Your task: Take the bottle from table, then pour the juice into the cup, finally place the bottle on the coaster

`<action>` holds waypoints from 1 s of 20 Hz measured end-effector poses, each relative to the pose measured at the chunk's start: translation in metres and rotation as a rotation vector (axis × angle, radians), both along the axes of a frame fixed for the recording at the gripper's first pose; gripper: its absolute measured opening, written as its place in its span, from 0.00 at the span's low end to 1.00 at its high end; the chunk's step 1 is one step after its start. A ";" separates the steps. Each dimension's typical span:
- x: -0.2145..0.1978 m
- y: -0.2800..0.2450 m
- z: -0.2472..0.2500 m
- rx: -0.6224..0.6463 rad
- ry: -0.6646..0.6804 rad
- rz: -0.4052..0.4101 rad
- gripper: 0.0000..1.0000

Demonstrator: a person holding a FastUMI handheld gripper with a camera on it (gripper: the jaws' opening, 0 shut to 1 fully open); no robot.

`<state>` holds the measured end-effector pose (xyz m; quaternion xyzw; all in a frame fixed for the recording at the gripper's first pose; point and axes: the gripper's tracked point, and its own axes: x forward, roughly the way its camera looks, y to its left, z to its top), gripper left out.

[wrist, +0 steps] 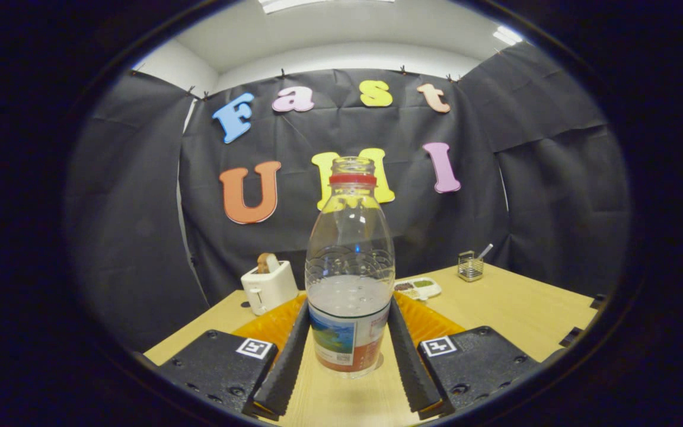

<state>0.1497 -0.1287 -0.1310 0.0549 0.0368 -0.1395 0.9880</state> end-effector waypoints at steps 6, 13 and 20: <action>0.048 -0.025 -0.028 -0.122 0.069 -0.070 0.77; 0.084 -0.025 -0.087 -0.072 0.087 -0.045 0.79; 0.105 -0.030 -0.136 -0.104 0.151 -0.035 0.80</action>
